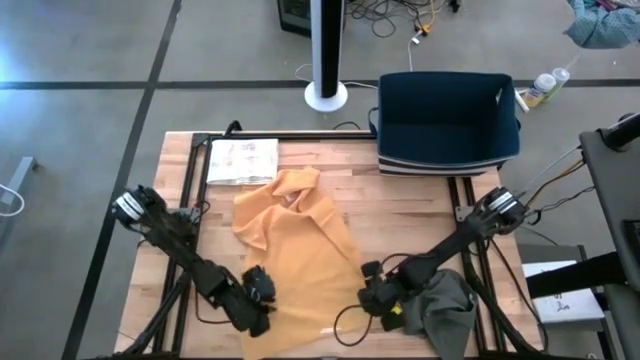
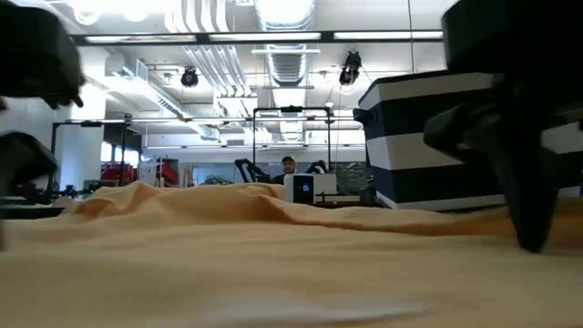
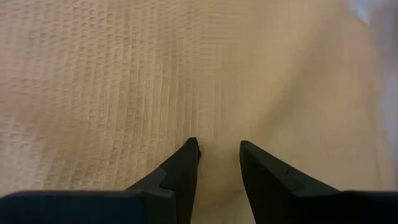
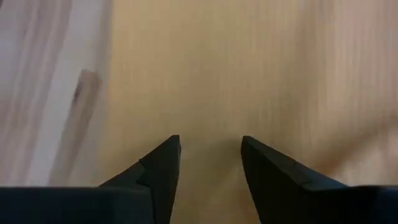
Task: Fold towel
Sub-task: Fold the yellow towel
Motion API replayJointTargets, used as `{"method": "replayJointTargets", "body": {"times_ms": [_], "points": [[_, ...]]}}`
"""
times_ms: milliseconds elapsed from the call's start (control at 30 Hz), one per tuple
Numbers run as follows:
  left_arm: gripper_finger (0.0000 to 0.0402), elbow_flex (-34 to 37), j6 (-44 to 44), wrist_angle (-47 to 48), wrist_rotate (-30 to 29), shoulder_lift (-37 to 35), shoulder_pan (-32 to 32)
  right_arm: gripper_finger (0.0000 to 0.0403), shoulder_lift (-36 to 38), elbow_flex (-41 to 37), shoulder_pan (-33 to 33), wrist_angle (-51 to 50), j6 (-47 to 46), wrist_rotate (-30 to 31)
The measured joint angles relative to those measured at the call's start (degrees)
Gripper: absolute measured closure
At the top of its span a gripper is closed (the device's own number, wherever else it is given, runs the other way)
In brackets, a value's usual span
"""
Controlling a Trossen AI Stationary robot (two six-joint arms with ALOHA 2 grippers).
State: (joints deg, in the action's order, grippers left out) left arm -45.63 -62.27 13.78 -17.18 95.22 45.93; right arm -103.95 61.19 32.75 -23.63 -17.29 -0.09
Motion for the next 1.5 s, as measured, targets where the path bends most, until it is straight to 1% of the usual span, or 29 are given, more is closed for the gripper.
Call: {"method": "replayJointTargets", "body": {"times_ms": [67, 100, 167, 200, 267, 333, 400, 500, 600, 667, 733, 833, 933, 1067, 1167, 1300, 1400, 1500], "points": [[0.0287, -2.2, 0.4, 9.0, -0.7, -4.4, 0.1, 0.0235, 1.4, 2.1, 0.0, -1.2, -0.6, 1.5], [0.0287, -3.3, 0.7, 12.7, -2.3, -6.7, 0.1, 0.0235, 2.7, 3.5, -0.3, -0.7, -0.1, 3.4], [0.0287, -3.5, 1.6, 18.9, -7.2, -10.9, -0.1, 0.0235, 5.0, 6.4, -1.6, 0.6, 2.4, 9.5], [0.0287, -2.8, 2.3, 21.3, -9.5, -13.1, -0.5, 0.0235, 5.5, 7.7, -2.8, 1.3, 4.3, 12.6], [0.0287, -1.3, 4.6, 22.0, -13.2, -18.1, -2.3, 0.0236, 5.4, 9.6, -6.4, 1.9, 8.0, 15.9], [0.0287, 1.2, 6.3, 21.6, -16.4, -23.8, -4.1, 0.0238, 5.1, 10.8, -11.1, 4.4, 10.8, 16.5], [0.0287, 4.7, 7.1, 22.4, -18.9, -29.3, -6.3, 0.0238, 4.9, 12.1, -16.0, 10.0, 13.6, 16.7], [0.0287, 10.0, 7.8, 21.6, -20.5, -38.1, -10.0, 0.0235, 3.4, 13.3, -22.8, 15.8, 20.5, 16.2], [0.0287, 16.0, 7.8, 21.1, -20.7, -45.7, -14.0, 0.0234, -1.1, 15.9, -28.0, 18.0, 28.0, 13.9], [0.0287, 19.9, 7.8, 21.1, -20.4, -50.2, -17.0, 0.0234, -5.5, 19.9, -30.8, 18.8, 31.2, 12.1], [0.0287, 23.4, 7.8, 20.1, -18.4, -53.5, -20.3, 0.0233, -10.7, 24.2, -33.3, 18.5, 33.2, 11.6], [0.0287, 26.8, 7.8, 20.6, -15.6, -56.6, -24.4, 0.0229, -17.8, 30.8, -37.1, 17.8, 33.8, 11.5], [0.0287, 27.3, 7.8, 22.4, -12.9, -58.7, -26.6, 0.0223, -22.9, 37.3, -39.9, 17.5, 34.5, 11.3], [0.0287, 24.6, 7.4, 28.4, -10.8, -60.6, -27.1, 0.0218, -30.2, 45.9, -41.6, 11.6, 34.6, 9.3], [0.0287, 21.3, 7.5, 32.8, -10.5, -61.0, -27.1, 0.0215, -34.7, 51.9, -41.7, 6.1, 33.4, 6.7], [0.0287, 16.9, 7.0, 36.4, -8.6, -61.0, -27.1, 0.0211, -36.9, 57.9, -41.4, 1.6, 31.8, 7.1], [0.0287, 14.7, 6.8, 36.6, -6.5, -60.6, -27.0, 0.0212, -37.7, 59.2, -41.5, -1.0, 30.8, 10.2], [0.0287, 13.2, 6.7, 36.8, -4.6, -60.1, -27.0, 0.0225, -37.8, 59.4, -41.9, -3.5, 31.2, 10.6]]}}
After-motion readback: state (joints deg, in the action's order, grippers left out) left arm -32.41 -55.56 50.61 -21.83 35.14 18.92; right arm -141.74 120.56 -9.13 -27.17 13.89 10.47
